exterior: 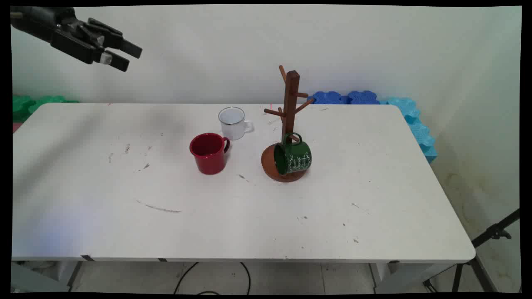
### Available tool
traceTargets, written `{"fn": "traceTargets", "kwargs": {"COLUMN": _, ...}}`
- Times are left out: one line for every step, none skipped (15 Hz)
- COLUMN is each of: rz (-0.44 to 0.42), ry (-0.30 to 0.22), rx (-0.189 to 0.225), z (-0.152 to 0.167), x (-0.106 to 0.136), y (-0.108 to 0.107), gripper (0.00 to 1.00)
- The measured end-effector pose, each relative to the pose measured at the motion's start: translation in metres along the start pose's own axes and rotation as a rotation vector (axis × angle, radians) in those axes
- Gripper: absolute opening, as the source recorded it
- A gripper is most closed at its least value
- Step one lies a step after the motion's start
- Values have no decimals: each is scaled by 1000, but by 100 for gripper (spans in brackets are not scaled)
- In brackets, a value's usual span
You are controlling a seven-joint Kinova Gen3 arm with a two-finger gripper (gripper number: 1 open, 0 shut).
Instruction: Pick up the green mug from the rack
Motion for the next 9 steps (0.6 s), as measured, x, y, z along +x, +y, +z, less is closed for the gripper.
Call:
{"fn": "traceTargets", "kwargs": {"rz": -1, "ry": 0, "rx": -2, "z": 1, "x": 1, "y": 1, "gripper": 100}}
{"fn": "traceTargets", "kwargs": {"rz": -3, "ry": 0, "rx": -4, "z": 1, "x": 1, "y": 2, "gripper": 100}}
{"fn": "traceTargets", "kwargs": {"rz": -5, "ry": 0, "rx": -4, "z": 2, "x": 1, "y": 3, "gripper": 100}}
{"fn": "traceTargets", "kwargs": {"rz": -7, "ry": 0, "rx": -5, "z": 3, "x": 1, "y": 4, "gripper": 100}}
{"fn": "traceTargets", "kwargs": {"rz": -8, "ry": 0, "rx": -7, "z": 4, "x": 1, "y": 5, "gripper": 100}}
{"fn": "traceTargets", "kwargs": {"rz": -10, "ry": 0, "rx": -8, "z": 5, "x": 1, "y": 6, "gripper": 100}}
{"fn": "traceTargets", "kwargs": {"rz": -12, "ry": 0, "rx": -8, "z": 6, "x": 1, "y": 7, "gripper": 100}}
{"fn": "traceTargets", "kwargs": {"rz": -14, "ry": -1, "rx": -9, "z": 8, "x": 1, "y": 9, "gripper": 100}}
{"fn": "traceTargets", "kwargs": {"rz": -15, "ry": 0, "rx": -8, "z": 10, "x": 1, "y": 10, "gripper": 100}}
